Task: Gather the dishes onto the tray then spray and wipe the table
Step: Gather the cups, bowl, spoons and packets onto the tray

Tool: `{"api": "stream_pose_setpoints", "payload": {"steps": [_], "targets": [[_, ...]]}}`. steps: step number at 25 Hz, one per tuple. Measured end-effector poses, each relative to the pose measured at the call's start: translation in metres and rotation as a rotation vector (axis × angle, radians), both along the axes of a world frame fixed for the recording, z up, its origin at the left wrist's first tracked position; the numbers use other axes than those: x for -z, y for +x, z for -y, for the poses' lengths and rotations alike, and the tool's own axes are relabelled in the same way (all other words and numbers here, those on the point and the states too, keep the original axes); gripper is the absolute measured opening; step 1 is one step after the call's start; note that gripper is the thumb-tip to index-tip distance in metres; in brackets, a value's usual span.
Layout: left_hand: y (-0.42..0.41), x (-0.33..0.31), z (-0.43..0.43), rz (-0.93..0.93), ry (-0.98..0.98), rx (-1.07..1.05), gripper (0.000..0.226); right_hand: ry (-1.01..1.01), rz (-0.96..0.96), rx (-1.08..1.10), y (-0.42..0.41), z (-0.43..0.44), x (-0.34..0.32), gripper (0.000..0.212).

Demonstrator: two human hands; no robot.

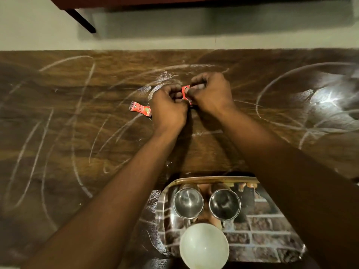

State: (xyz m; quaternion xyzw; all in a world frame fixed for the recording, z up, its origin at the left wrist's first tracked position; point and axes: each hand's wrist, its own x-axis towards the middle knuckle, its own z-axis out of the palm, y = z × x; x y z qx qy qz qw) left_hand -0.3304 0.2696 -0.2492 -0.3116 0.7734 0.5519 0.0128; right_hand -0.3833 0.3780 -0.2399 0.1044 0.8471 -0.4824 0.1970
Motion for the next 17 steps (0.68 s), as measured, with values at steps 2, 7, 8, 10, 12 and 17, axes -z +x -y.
{"api": "stream_pose_setpoints", "payload": {"steps": [2,7,8,10,12,17], "targets": [[0.009,-0.009,-0.01,-0.04,0.056,-0.041,0.04,-0.102,0.081,0.049,0.006,-0.013,-0.005,0.015],[0.051,-0.05,-0.068,-0.092,0.203,-0.001,0.04,-0.255,0.14,0.089,0.046,-0.088,-0.051,0.019],[0.062,-0.059,-0.083,-0.071,0.222,0.026,0.04,-0.282,0.16,0.12,0.061,-0.109,-0.062,0.021],[0.085,-0.072,-0.109,-0.04,0.231,0.092,0.039,-0.325,0.218,0.186,0.091,-0.146,-0.08,0.022],[0.112,-0.081,-0.132,-0.001,0.252,0.133,0.035,-0.362,0.278,0.238,0.123,-0.177,-0.088,0.021],[0.212,-0.085,-0.176,0.176,0.325,0.125,0.039,-0.273,0.309,0.256,0.185,-0.207,-0.065,0.018]]}}
